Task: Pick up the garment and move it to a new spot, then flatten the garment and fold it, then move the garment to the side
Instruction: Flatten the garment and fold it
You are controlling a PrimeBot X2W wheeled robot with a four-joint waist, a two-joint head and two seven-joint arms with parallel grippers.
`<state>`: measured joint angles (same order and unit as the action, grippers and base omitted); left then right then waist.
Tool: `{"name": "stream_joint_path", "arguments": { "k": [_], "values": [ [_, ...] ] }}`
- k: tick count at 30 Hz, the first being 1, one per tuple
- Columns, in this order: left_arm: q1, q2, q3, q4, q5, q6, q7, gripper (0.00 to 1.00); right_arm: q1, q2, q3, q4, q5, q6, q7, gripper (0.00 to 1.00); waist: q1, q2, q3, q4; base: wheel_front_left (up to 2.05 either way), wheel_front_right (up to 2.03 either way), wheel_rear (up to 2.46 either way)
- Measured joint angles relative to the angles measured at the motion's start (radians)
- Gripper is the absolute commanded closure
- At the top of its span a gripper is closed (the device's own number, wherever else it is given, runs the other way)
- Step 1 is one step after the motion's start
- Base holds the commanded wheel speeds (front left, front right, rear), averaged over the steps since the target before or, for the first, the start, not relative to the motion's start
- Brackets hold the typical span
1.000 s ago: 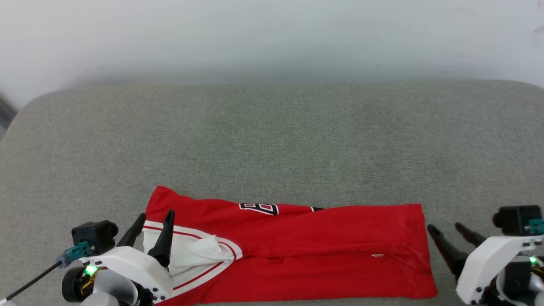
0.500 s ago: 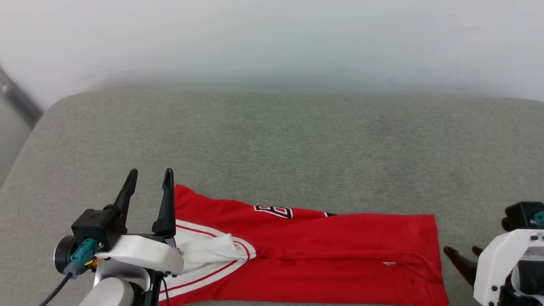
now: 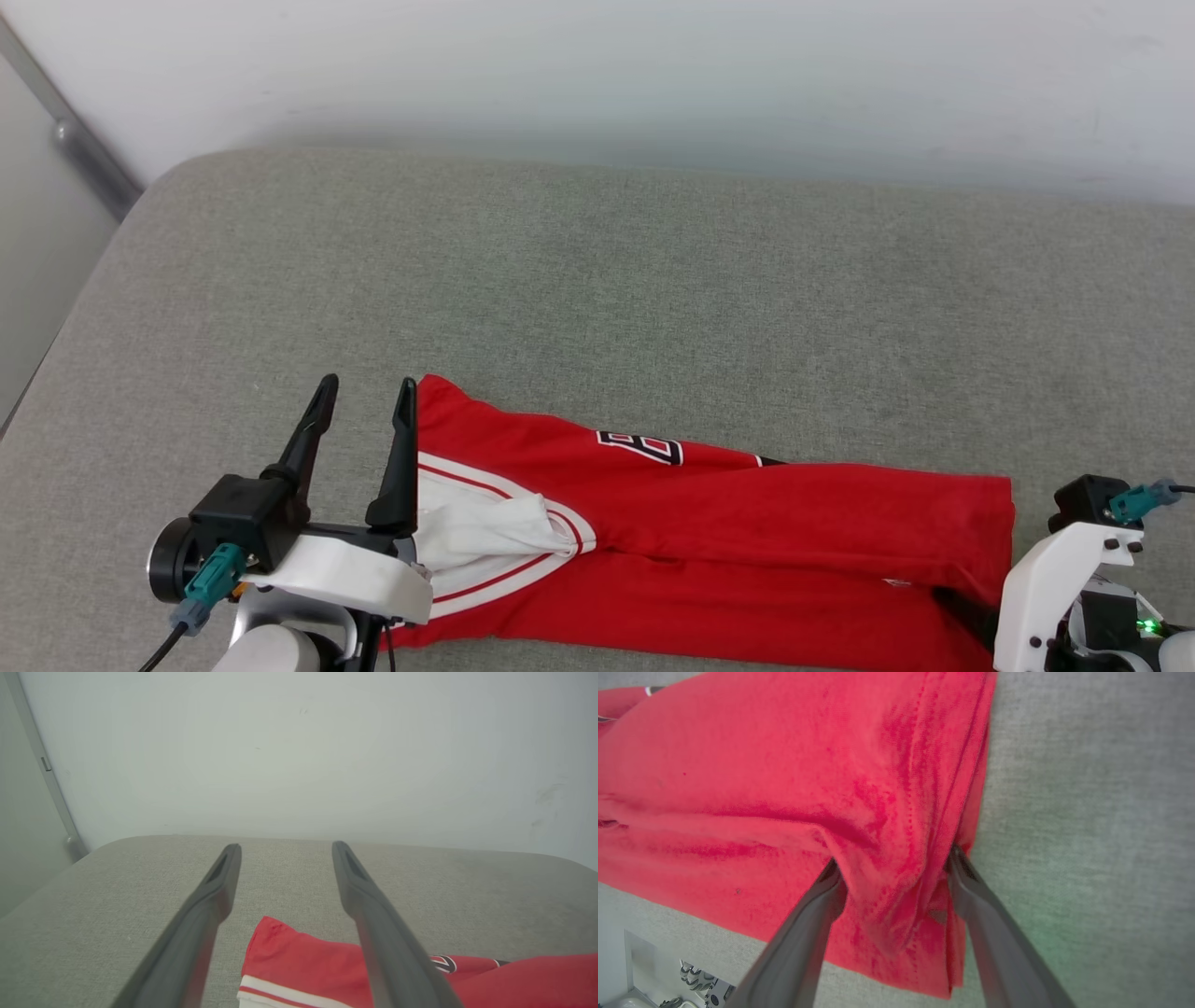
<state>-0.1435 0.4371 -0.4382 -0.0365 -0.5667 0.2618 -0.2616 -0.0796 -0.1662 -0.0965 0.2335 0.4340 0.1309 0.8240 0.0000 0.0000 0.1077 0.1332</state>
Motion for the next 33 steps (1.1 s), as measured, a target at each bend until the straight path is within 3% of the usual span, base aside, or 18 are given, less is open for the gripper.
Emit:
{"name": "stream_joint_path", "arguments": {
  "k": [1, 3, 17, 28, 33],
  "values": [
    [0.000, -0.005, 0.001, 0.002, -0.001, -0.005, 0.000, 0.00, -0.005, -0.002, 0.003, 0.012, 0.006, 0.000, -0.002, 0.00, 0.0000, 0.0000, 0.003, 0.001, 0.00, 0.00, 0.00],
    [0.000, -0.009, 0.004, 0.003, -0.001, -0.008, 0.000, 0.00, -0.015, -0.007, 0.012, 0.031, 0.012, 0.000, -0.001, 0.98, 0.0000, 0.0000, 0.007, 0.002, 0.00, 0.00, 0.00],
    [0.024, -0.009, 0.001, 0.046, -0.001, -0.024, 0.002, 0.00, -0.028, -0.085, 0.092, -0.007, 0.055, 0.000, -0.067, 1.00, 0.0001, 0.0000, -0.047, -0.043, 0.00, 0.00, 0.00],
    [0.049, -0.010, -0.001, 0.036, -0.003, -0.007, 0.002, 0.00, 0.045, -0.157, -0.146, -0.038, 0.019, 0.000, -0.062, 1.00, 0.0001, 0.0000, -0.073, -0.085, 0.00, 0.00, 0.00],
    [0.052, -0.010, -0.001, 0.033, -0.003, -0.007, 0.002, 0.00, 0.042, -0.116, -0.217, -0.071, 0.045, 0.000, -0.025, 1.00, 0.0000, 0.0000, -0.066, -0.096, 0.00, 0.00, 0.00]
  ]
}}
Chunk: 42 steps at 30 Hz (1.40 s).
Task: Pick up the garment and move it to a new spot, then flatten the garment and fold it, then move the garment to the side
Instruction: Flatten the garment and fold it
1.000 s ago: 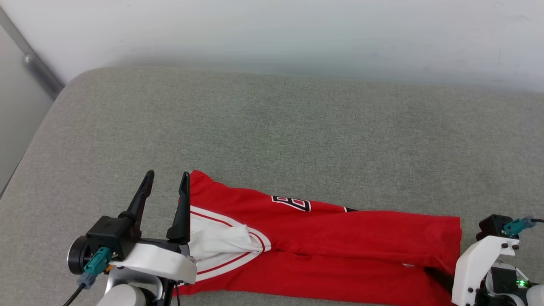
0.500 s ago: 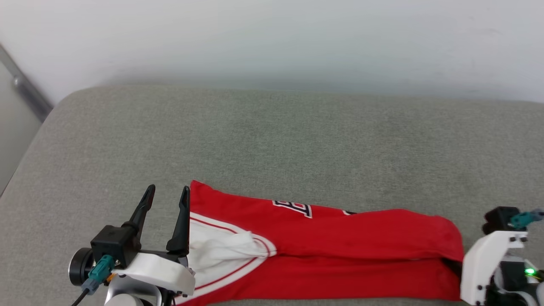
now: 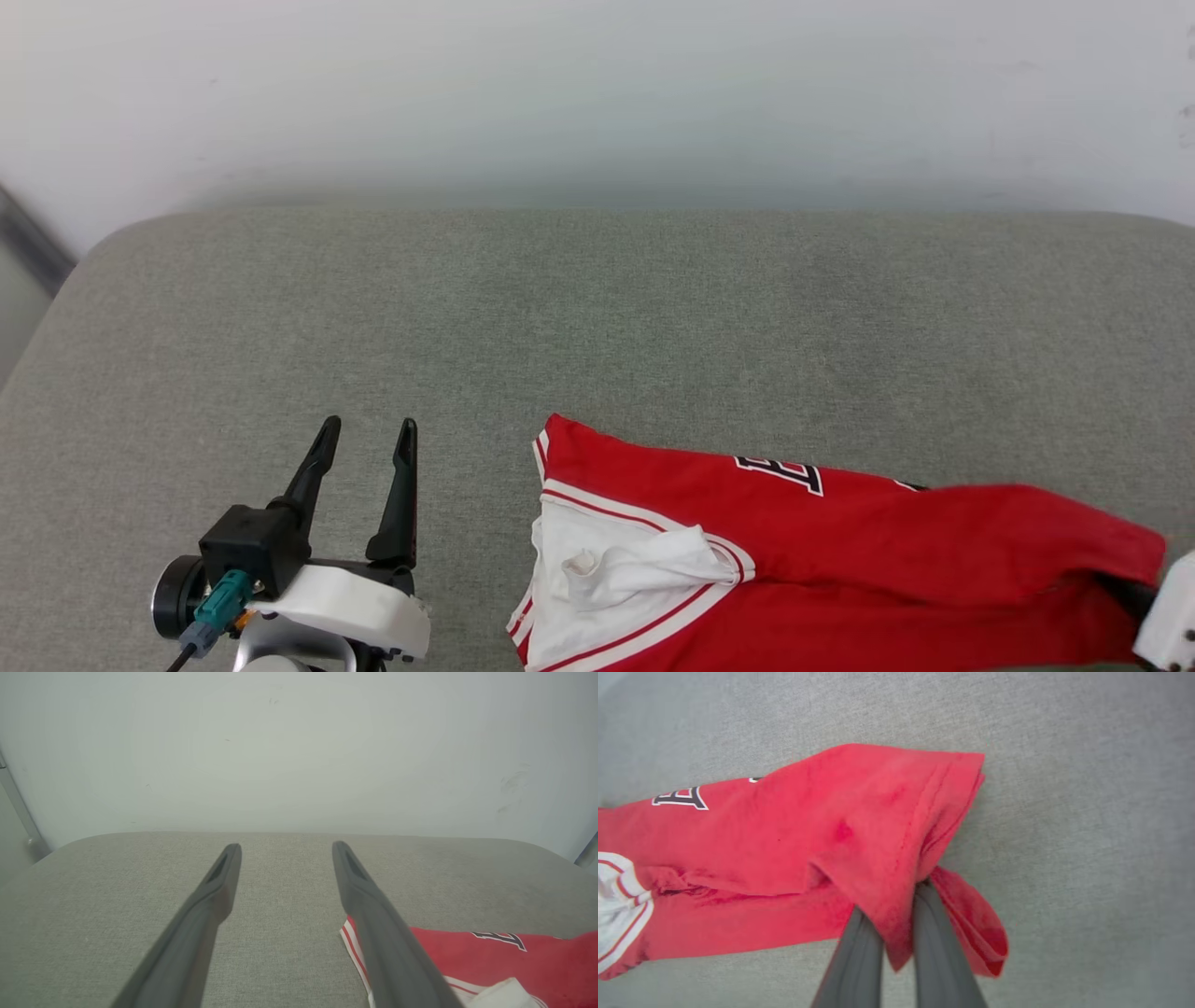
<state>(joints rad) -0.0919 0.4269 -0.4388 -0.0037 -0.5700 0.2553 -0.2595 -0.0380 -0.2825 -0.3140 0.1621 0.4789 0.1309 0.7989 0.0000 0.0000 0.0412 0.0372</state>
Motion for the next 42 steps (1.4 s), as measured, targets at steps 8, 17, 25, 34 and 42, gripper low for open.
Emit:
{"name": "stream_joint_path", "arguments": {
  "k": [8, 17, 25, 34, 42],
  "values": [
    [-0.010, -0.006, -0.003, 0.004, -0.005, -0.008, 0.000, 0.00, -0.049, 0.184, 0.011, -0.053, 0.228, 0.000, 0.122, 1.00, 0.0001, 0.0000, 0.006, 0.009, 0.00, 0.00, 0.00],
    [-0.039, -0.021, -0.025, 0.024, -0.005, -0.025, 0.001, 0.00, -0.083, 0.228, 0.235, -0.025, 0.387, 0.000, 0.103, 1.00, 0.0000, 0.0000, 0.003, 0.051, 0.00, 0.00, 0.00],
    [-0.050, -0.028, -0.038, 0.036, -0.007, -0.034, 0.005, 0.00, -0.170, 0.231, 0.541, 0.096, 0.556, 0.000, -0.060, 1.00, 0.0000, 0.0000, 0.012, 0.095, 0.00, 0.00, 0.00],
    [-0.058, -0.035, -0.042, 0.043, -0.008, -0.035, 0.006, 0.00, -0.265, 0.232, 0.729, 0.224, 0.484, 0.000, -0.207, 0.00, 0.0000, 0.0000, 0.038, 0.117, 0.00, 0.00, 0.00],
    [-0.060, -0.038, -0.035, 0.053, -0.013, -0.037, 0.002, 0.00, -0.332, 0.172, 0.863, 0.146, 0.438, 0.000, -0.285, 0.00, 0.0000, 0.0000, 0.044, 0.102, 0.00, 0.00, 0.00]
  ]
}}
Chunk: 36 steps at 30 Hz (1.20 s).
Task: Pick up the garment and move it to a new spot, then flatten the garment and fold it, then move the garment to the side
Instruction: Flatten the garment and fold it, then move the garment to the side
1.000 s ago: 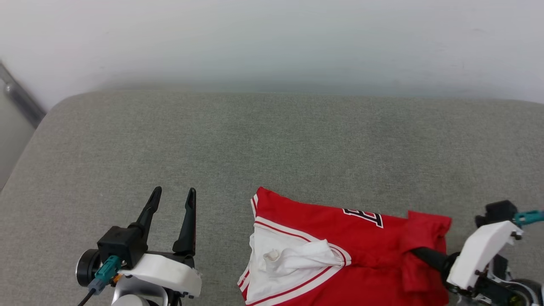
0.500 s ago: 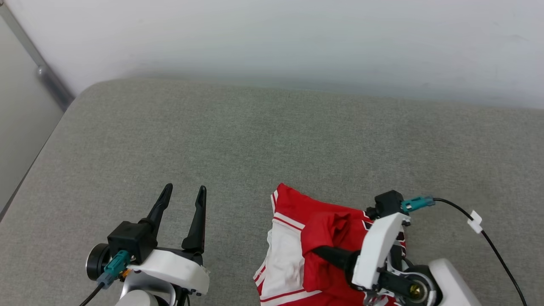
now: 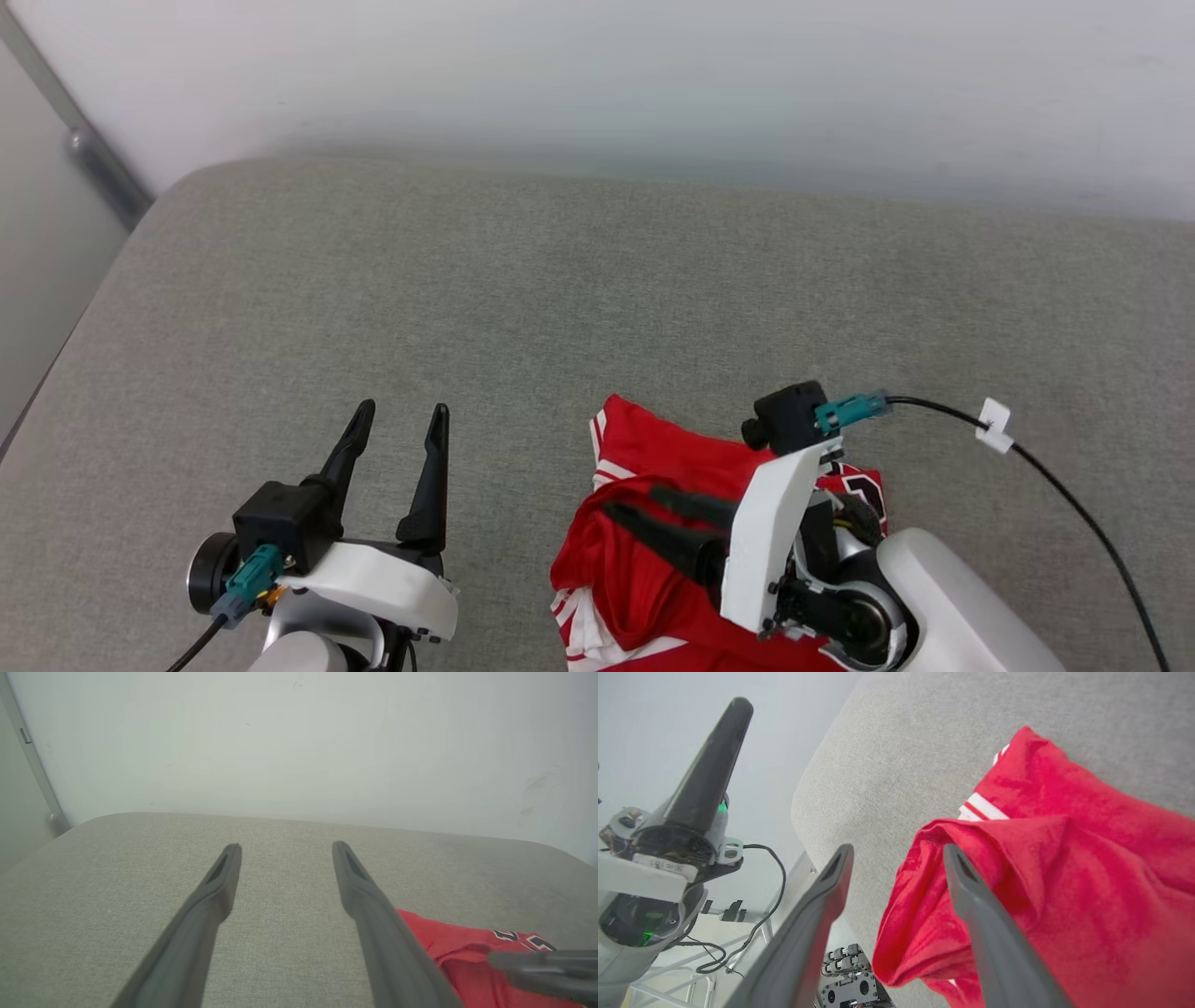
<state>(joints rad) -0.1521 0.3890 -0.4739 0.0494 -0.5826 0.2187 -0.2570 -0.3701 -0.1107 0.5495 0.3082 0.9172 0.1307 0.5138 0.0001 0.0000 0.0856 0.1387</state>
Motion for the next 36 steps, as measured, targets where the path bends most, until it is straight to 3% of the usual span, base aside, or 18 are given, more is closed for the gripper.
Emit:
{"name": "stream_joint_path", "arguments": {
  "k": [3, 7, 11, 18, 23, 36],
  "values": [
    [0.000, 0.000, 0.003, 0.003, 0.000, 0.001, 0.000, 0.00, -0.007, -0.039, 0.012, -0.060, -0.032, 0.000, -0.071, 0.00, 0.0000, 0.0000, -0.004, -0.013, 0.00, 0.00, 0.00],
    [0.007, 0.001, 0.010, 0.006, 0.001, 0.006, -0.001, 0.00, -0.014, -0.112, -0.049, -0.081, -0.226, 0.000, -0.218, 0.00, 0.0000, 0.0000, -0.014, -0.034, 0.00, 0.00, 0.00],
    [0.013, 0.002, 0.020, 0.005, 0.008, 0.017, -0.002, 0.00, 0.037, -0.129, -0.199, -0.085, -0.428, 0.000, -0.323, 0.00, -0.0001, 0.0000, -0.026, -0.056, 0.00, 0.00, 0.00],
    [0.036, 0.002, 0.039, 0.004, 0.020, 0.036, -0.003, 0.00, 0.215, -0.081, -0.479, -0.189, -0.654, 0.000, -0.423, 0.00, -0.0001, 0.0000, -0.049, -0.087, 0.00, 0.00, 0.00],
    [0.061, 0.006, 0.053, 0.010, 0.033, 0.040, -0.003, 0.00, 0.323, -0.029, -0.574, -0.285, -0.710, 0.000, -0.461, 0.00, -0.0001, 0.0000, -0.071, -0.102, 0.00, 0.00, 0.00],
    [0.110, 0.004, 0.065, 0.027, 0.052, 0.028, -0.003, 0.00, 0.469, 0.041, -0.590, -0.434, -0.746, 0.000, -0.491, 0.00, -0.0001, 0.0000, -0.107, -0.130, 0.00, 0.00, 0.00]
  ]
}}
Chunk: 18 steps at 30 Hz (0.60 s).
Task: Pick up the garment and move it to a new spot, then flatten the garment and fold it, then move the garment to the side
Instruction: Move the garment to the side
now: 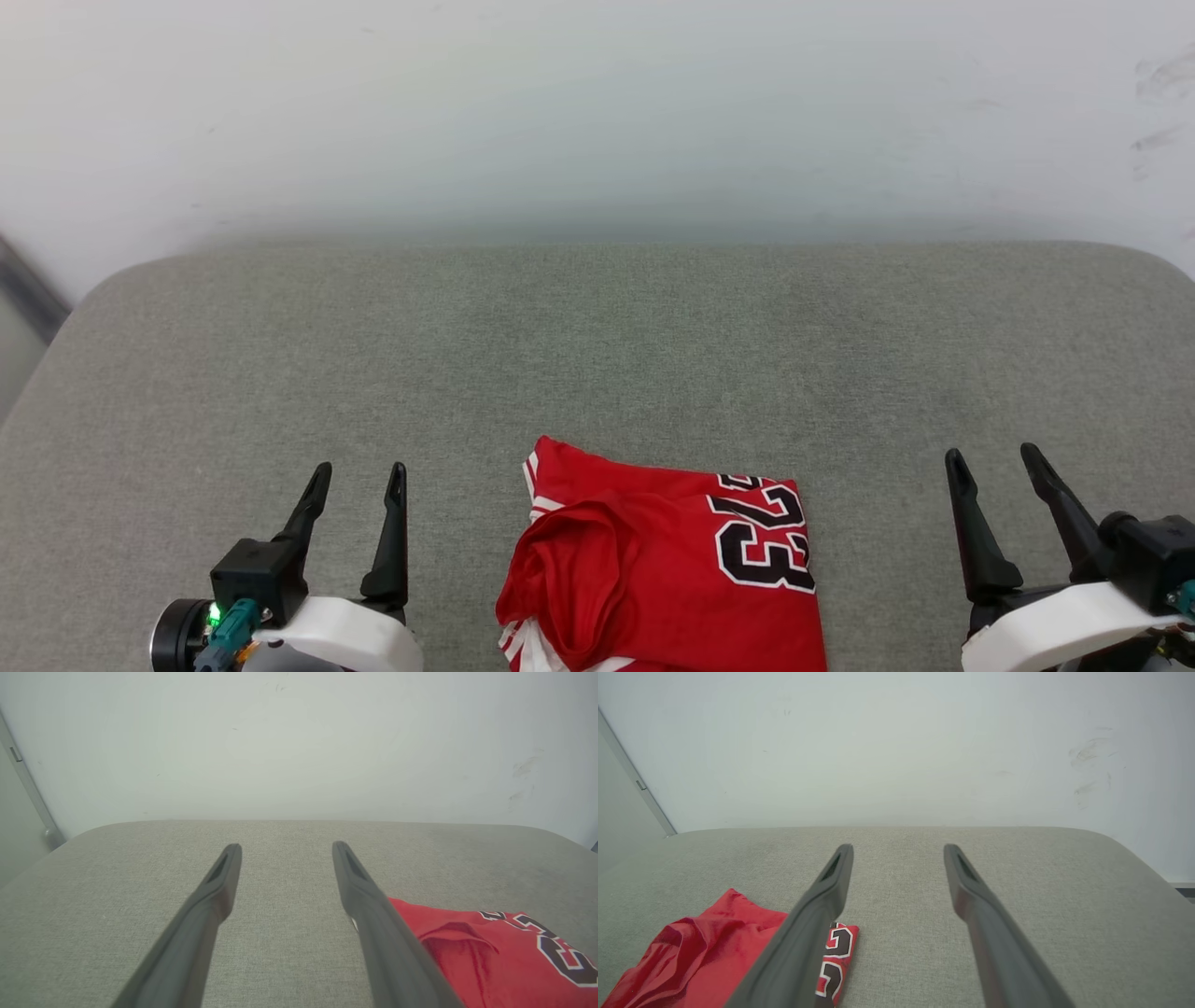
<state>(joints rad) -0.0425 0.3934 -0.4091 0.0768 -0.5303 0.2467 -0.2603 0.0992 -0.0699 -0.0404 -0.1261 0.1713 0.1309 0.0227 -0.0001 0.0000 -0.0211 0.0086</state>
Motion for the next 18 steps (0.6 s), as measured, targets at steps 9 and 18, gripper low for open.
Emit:
{"name": "stream_joint_path", "arguments": {
  "k": [9, 18],
  "values": [
    [0.002, -0.005, 0.011, 0.005, 0.008, -0.009, 0.000, 0.00, 0.006, 0.011, -0.010, -0.034, -0.014, 0.000, 0.037, 0.00, 0.0000, 0.0000, 0.005, 0.001, 0.00, 0.00, 0.00],
    [-0.003, -0.031, 0.056, -0.018, 0.018, -0.010, -0.001, 0.00, 0.007, -0.004, -0.165, 0.107, 0.208, 0.000, 0.378, 0.00, 0.0000, 0.0000, 0.024, 0.012, 0.00, 0.00, 0.00]
  ]
}}
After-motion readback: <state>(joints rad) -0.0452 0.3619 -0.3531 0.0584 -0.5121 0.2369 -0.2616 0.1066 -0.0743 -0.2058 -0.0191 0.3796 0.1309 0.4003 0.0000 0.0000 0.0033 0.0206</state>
